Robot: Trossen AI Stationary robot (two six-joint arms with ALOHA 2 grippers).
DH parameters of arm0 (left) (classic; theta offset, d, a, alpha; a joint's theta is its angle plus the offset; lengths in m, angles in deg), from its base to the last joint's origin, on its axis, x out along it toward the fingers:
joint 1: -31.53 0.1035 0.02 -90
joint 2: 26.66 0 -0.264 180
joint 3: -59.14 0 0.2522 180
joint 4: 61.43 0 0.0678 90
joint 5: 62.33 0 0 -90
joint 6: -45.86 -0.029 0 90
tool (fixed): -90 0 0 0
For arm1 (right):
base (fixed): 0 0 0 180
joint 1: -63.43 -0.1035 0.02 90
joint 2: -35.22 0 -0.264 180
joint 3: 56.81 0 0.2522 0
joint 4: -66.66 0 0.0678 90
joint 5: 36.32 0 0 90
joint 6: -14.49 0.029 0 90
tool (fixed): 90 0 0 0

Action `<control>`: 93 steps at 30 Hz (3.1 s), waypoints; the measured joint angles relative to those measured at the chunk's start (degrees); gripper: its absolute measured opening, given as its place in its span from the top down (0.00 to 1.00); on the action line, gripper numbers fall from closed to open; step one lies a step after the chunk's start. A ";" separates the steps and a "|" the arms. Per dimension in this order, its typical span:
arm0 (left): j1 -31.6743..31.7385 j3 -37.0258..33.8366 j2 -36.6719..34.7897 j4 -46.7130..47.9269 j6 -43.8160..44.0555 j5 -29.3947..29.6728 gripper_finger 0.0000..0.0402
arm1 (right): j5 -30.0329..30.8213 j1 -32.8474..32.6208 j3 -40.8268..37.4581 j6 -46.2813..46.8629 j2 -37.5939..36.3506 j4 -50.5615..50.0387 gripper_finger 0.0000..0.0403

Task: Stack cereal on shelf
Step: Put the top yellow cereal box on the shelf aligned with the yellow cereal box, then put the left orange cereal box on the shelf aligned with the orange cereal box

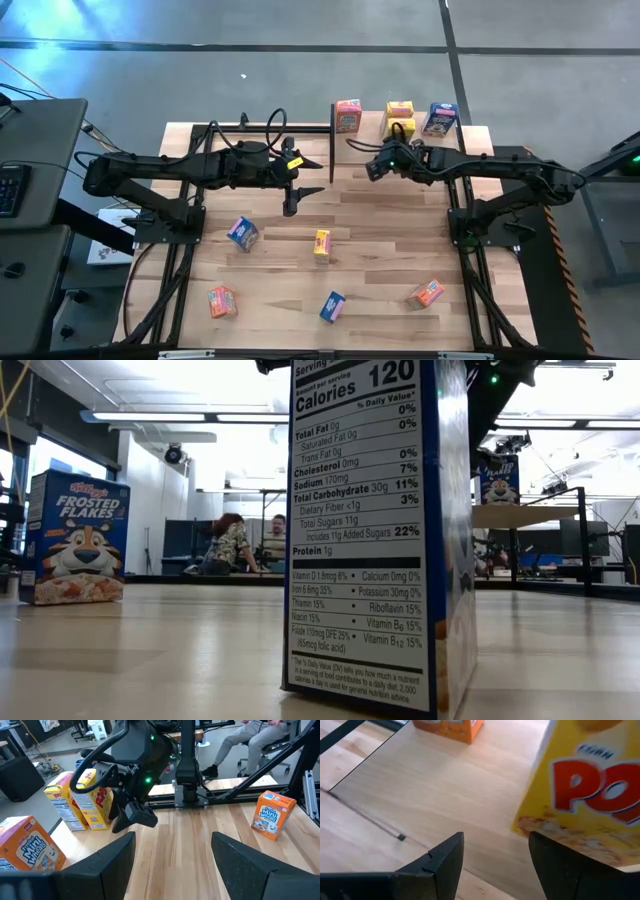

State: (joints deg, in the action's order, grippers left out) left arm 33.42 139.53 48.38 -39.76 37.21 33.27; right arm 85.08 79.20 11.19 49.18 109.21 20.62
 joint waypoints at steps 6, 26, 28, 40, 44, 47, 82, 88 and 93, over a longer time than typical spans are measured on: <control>-0.01 0.00 -0.05 0.08 0.29 0.84 0.37 | -0.37 -1.51 0.00 -0.64 -1.06 0.07 0.46; -0.01 -0.02 -9.01 14.74 10.37 4.65 0.37 | -22.43 -5.33 0.02 -8.37 -9.41 0.09 0.46; 0.01 -0.02 -9.70 15.62 12.09 4.66 0.37 | -25.49 -5.33 0.02 -9.73 -9.62 0.25 0.46; -0.12 -0.02 -14.08 19.71 19.83 4.64 0.37 | -32.14 -9.82 0.02 -16.14 -9.77 5.06 0.46; -0.12 -0.02 -15.79 20.40 21.80 4.56 0.37 | -34.93 -11.63 0.02 -18.02 -9.77 6.99 0.46; -0.12 -0.02 -17.07 22.21 23.34 4.41 0.37 | -38.15 -12.32 0.02 -18.21 -9.77 7.96 0.46; -4.78 5.42 -19.54 45.62 40.25 4.14 0.37 | -40.68 -12.31 0.02 -18.79 -9.75 15.02 0.46; -8.91 5.42 -19.56 47.62 45.63 4.19 0.37 | -40.46 -12.28 0.02 -23.84 -10.24 17.76 0.46; -12.70 5.42 -19.56 47.66 49.20 8.49 0.37 | -40.43 -12.28 0.02 -26.35 -13.79 18.54 0.46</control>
State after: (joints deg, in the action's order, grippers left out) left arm 20.72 144.95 28.82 7.90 86.41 41.77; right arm 44.64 66.92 11.21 22.83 95.42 39.16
